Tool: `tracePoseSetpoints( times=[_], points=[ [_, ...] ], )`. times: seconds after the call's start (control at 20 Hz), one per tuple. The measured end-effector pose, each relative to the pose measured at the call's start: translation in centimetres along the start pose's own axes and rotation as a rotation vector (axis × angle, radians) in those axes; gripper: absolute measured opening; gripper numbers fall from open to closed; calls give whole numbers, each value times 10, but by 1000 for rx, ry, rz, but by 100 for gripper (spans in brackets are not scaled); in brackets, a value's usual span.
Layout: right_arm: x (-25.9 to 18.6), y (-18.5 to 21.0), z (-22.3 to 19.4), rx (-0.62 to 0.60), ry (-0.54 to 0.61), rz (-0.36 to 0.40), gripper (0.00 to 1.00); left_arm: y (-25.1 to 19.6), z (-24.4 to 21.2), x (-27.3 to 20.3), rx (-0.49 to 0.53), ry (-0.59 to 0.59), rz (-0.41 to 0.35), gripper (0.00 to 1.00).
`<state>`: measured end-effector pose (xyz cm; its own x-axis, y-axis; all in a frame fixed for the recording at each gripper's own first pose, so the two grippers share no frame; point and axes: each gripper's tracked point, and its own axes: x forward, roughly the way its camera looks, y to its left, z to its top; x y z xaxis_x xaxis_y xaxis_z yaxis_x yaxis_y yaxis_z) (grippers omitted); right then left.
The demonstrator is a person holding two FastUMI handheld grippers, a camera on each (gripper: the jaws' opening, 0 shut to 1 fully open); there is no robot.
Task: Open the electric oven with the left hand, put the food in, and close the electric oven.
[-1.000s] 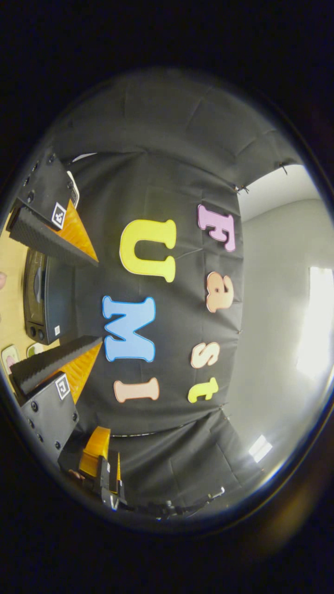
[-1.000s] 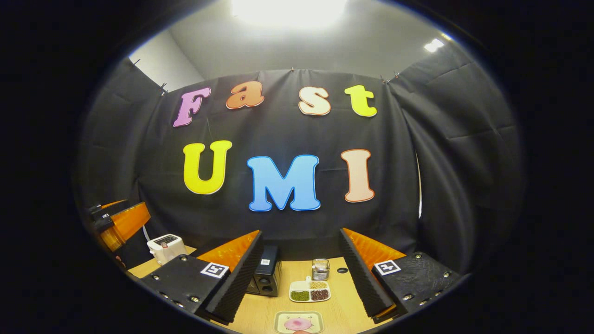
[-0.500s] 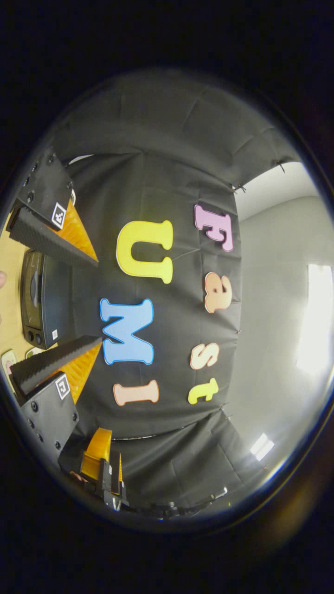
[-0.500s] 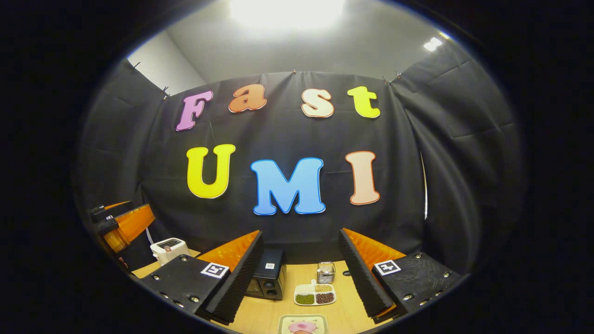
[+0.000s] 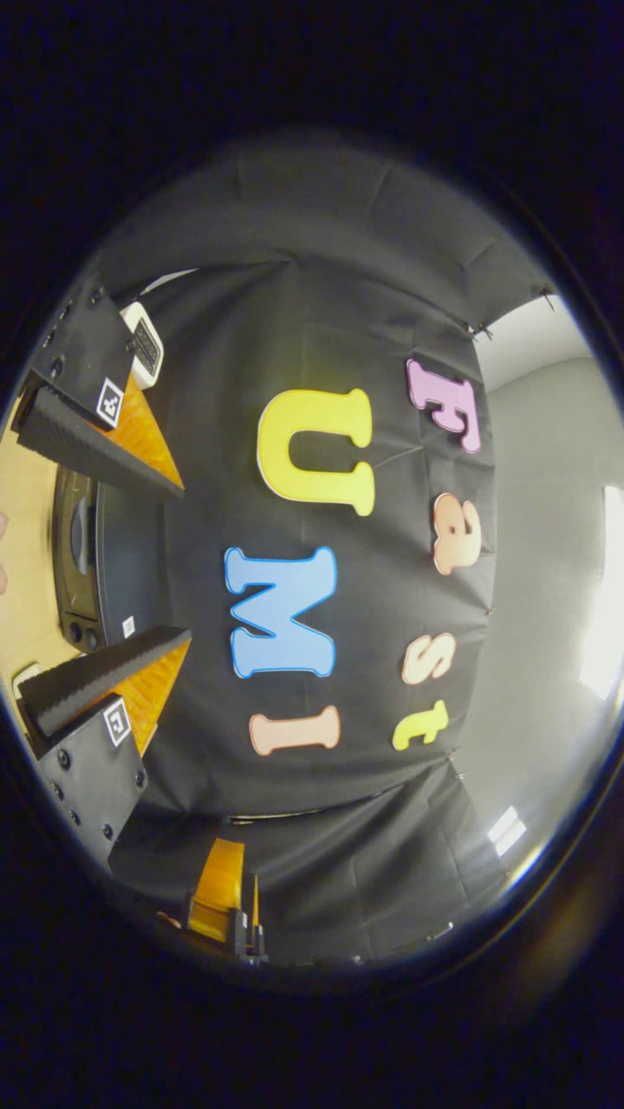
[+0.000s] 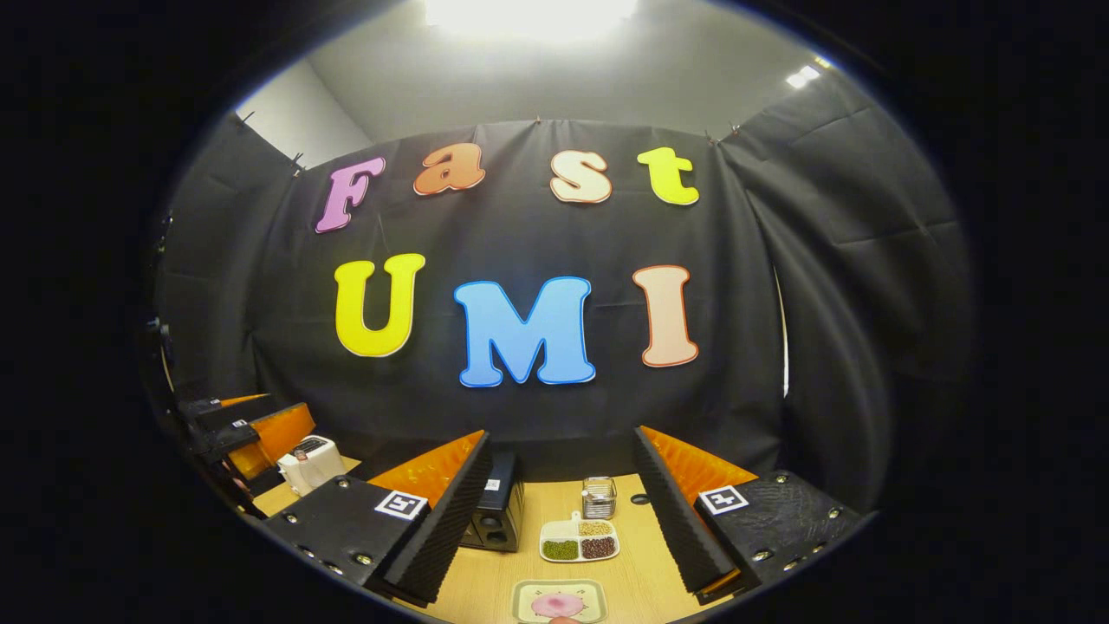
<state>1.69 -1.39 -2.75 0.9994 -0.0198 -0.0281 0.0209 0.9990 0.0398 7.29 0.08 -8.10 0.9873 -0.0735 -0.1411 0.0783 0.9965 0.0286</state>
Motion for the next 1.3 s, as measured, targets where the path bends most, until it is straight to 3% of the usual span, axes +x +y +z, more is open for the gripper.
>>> tracePoseSetpoints(
  times=[0.05,0.1,0.15,0.5,0.95,1.1,1.3],
  points=[
    [0,-1,-2,-3,5,-4,98,2,-13,8,2,28,-2,100],
    [1,-2,-5,-5,11,-7,98,4,-25,17,3,58,-6,91],
    [1,-4,-7,-4,17,-12,98,5,-41,26,-1,94,-9,100],
    [-2,-14,-22,-18,60,-41,98,17,-161,91,11,386,-8,98],
    [-11,-39,-33,-48,103,-129,98,25,-236,141,38,510,-4,100],
    [-14,-44,-30,-62,98,-147,98,34,-253,149,75,533,31,98],
    [-18,-47,-32,-59,101,-158,98,41,-262,151,6,541,72,100]
  ],
)
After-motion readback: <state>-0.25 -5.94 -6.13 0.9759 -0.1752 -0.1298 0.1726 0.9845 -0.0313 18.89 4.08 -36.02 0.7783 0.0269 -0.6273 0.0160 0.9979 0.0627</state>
